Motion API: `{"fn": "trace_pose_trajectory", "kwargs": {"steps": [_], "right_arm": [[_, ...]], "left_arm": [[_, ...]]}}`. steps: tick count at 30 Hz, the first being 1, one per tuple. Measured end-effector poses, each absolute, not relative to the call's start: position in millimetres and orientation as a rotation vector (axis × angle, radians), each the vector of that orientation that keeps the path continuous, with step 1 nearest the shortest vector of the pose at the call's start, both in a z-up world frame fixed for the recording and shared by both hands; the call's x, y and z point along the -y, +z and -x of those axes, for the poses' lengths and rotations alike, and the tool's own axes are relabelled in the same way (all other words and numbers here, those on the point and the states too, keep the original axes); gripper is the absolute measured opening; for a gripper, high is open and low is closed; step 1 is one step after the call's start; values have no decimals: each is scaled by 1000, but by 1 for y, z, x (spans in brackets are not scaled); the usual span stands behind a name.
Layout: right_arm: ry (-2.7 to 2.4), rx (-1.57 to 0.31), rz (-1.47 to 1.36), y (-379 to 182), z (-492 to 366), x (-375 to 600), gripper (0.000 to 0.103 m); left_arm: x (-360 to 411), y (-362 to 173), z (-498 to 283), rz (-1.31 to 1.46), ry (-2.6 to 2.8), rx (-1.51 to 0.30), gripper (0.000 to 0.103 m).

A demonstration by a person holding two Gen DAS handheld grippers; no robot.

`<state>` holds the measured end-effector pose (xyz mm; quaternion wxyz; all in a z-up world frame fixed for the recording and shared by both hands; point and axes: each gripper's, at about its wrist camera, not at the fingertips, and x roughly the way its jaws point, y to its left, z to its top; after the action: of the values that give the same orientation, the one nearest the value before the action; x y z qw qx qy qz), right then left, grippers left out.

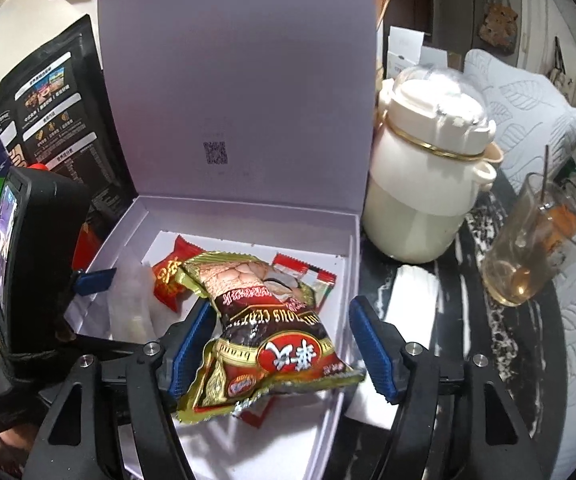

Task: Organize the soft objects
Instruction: 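Open both tools to drop the clear bag and gold snack bag in the box, then withdraw both tools from the box back toward the remaining soft items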

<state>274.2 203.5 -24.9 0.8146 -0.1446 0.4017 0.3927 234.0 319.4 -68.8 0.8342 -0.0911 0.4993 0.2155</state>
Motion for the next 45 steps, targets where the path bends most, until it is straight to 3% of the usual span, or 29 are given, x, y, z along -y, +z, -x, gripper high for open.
{"fn": "trace_pose_trajectory", "kwargs": {"steps": [23, 45], "right_arm": [[829, -711, 193, 51, -256, -147, 75], [887, -403, 160, 163, -151, -75, 79]], "left_arm": [[-286, 45, -177, 143, 495, -820, 93], [-214, 158, -78, 52, 481, -556, 93]]}}
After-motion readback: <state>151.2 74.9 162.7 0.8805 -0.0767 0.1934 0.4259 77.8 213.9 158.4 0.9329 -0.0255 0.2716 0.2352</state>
